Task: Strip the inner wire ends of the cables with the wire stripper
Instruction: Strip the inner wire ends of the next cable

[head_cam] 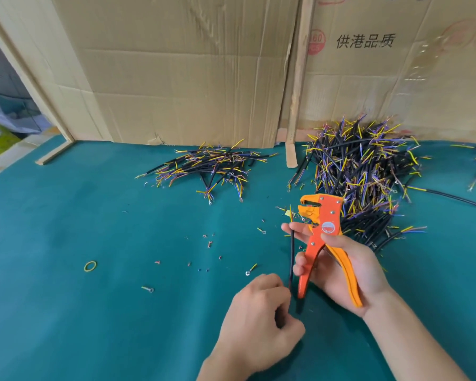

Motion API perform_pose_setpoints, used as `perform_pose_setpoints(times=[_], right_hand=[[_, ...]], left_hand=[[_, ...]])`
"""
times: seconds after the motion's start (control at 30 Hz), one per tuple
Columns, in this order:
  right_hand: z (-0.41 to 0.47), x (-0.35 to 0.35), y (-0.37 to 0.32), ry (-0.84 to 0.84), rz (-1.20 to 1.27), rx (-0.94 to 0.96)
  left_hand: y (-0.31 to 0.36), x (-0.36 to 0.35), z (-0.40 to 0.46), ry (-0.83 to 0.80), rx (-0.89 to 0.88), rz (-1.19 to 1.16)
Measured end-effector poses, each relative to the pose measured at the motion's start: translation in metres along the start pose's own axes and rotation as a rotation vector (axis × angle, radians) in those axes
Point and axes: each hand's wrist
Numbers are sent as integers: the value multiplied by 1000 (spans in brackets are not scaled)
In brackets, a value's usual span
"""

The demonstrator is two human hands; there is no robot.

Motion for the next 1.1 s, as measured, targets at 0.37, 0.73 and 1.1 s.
perform_pose_setpoints(times=[0.37, 0.73, 1.1], right_hand=[[0, -4, -1, -54, -31, 6], [6, -11, 6, -14, -145, -96], [9, -7, 7, -4, -120, -105]], left_hand=[[2, 4, 30, 203, 269, -563], [-2, -8, 53, 387, 245, -720], [-7, -13, 56, 489, 258, -803]])
Point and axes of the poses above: each hand's wrist, its own z-axis towards the middle knuckle, its own x-axis out of the back of the hand, y = z × x, and after that the axes turned 11 degrees about -y, right-handed
